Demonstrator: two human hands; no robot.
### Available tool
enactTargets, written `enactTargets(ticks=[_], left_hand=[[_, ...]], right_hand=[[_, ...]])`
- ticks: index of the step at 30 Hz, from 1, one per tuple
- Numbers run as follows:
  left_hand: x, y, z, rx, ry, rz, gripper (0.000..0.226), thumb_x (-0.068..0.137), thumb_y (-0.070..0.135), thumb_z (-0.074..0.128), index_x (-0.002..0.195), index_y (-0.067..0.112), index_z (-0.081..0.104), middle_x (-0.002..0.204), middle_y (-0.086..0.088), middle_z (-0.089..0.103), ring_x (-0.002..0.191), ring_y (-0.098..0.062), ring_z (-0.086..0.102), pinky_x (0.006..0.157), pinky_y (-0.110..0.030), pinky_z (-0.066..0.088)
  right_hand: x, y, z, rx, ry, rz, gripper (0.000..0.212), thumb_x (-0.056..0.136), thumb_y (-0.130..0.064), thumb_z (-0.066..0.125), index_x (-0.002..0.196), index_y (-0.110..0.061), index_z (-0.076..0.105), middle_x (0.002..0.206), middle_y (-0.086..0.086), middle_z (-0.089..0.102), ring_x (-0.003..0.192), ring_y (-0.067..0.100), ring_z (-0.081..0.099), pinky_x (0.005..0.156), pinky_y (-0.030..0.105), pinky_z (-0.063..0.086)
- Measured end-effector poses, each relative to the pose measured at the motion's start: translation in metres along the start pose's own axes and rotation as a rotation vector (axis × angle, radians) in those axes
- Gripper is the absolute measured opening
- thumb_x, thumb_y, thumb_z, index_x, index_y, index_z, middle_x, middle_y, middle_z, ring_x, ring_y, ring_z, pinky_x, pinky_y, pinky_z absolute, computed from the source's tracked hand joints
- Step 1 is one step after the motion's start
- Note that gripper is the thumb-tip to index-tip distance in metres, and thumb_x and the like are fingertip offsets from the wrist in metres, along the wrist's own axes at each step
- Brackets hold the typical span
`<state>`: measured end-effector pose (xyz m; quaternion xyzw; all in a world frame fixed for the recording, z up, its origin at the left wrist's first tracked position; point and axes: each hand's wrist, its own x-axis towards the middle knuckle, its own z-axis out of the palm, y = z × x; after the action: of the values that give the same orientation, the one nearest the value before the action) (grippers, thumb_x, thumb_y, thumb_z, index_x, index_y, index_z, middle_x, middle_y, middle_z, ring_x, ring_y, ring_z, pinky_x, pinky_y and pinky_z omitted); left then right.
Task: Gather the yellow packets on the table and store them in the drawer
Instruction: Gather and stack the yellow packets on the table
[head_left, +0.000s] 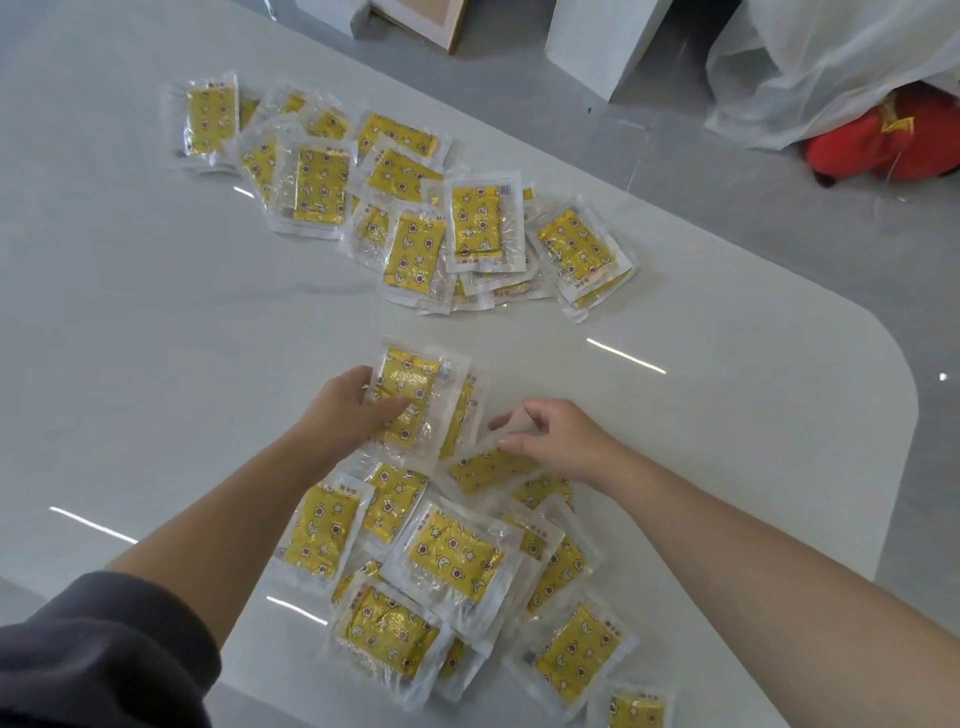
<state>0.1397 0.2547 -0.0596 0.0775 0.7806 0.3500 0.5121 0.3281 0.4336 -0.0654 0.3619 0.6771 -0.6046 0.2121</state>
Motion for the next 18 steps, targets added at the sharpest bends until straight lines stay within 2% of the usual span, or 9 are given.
enactTargets(ticks=[1,3,5,7,10,14,18], left_hand=[[-0.001,0.001,0.003,0.015,-0.010,0.019,0.019,0.085,0.027,0.072,0.100,0.020,0.063,0.098,-0.005,0.073,0.091,-0.025,0.070,0.092,-0.050,0.053],[-0.002,0.005,0.009,0.024,-0.032,0.064,0.017,0.086,0.025,0.071,0.100,0.022,0.063,0.098,-0.003,0.073,0.091,-0.024,0.071,0.091,-0.049,0.054],[-0.002,0.010,0.015,0.046,-0.029,0.093,0.017,0.085,0.026,0.071,0.099,0.023,0.062,0.098,-0.002,0.073,0.089,-0.023,0.071,0.088,-0.049,0.055],[-0.001,0.016,0.019,0.065,-0.010,0.115,0.019,0.084,0.029,0.072,0.098,0.022,0.062,0.097,-0.004,0.073,0.088,-0.025,0.071,0.086,-0.051,0.055],[0.001,0.025,0.017,-0.015,0.103,0.093,0.027,0.079,0.035,0.073,0.095,0.017,0.062,0.097,-0.013,0.071,0.090,-0.034,0.069,0.087,-0.055,0.054],[0.012,0.044,0.008,-0.194,0.238,0.036,0.010,0.086,0.024,0.071,0.090,0.022,0.062,0.097,-0.008,0.072,0.092,-0.028,0.070,0.089,-0.052,0.054],[0.029,0.087,0.012,-0.283,0.246,0.079,0.013,0.085,0.022,0.072,0.093,0.019,0.063,0.097,-0.008,0.071,0.092,-0.027,0.070,0.089,-0.050,0.055]], right_hand=[[0.001,-0.002,-0.001,0.078,-0.010,0.005,0.017,0.086,-0.015,0.071,0.088,0.000,0.063,0.114,-0.005,0.068,0.100,0.015,0.066,0.088,0.033,0.053],[0.002,-0.006,-0.002,0.149,-0.019,0.013,0.012,0.085,-0.016,0.072,0.090,-0.006,0.067,0.103,0.003,0.071,0.092,0.016,0.065,0.085,0.032,0.052],[0.003,-0.012,-0.001,0.181,-0.002,0.014,0.004,0.085,-0.016,0.072,0.087,-0.017,0.069,0.089,-0.001,0.071,0.081,0.009,0.065,0.074,0.021,0.052],[0.004,-0.017,-0.002,0.189,0.056,0.012,0.007,0.085,-0.014,0.072,0.088,-0.020,0.069,0.085,-0.005,0.071,0.076,0.006,0.066,0.068,0.016,0.050],[0.003,-0.024,-0.017,0.158,0.135,0.012,0.005,0.085,-0.014,0.073,0.089,-0.015,0.070,0.087,0.000,0.072,0.074,0.009,0.065,0.067,0.020,0.049],[0.000,-0.029,-0.058,0.197,0.279,0.022,0.009,0.083,-0.018,0.074,0.090,-0.013,0.071,0.092,0.005,0.072,0.078,0.013,0.063,0.075,0.029,0.052],[0.007,-0.040,-0.099,0.504,0.473,0.020,0.006,0.086,-0.011,0.071,0.084,-0.016,0.067,0.087,0.003,0.070,0.082,0.019,0.064,0.081,0.035,0.055]])
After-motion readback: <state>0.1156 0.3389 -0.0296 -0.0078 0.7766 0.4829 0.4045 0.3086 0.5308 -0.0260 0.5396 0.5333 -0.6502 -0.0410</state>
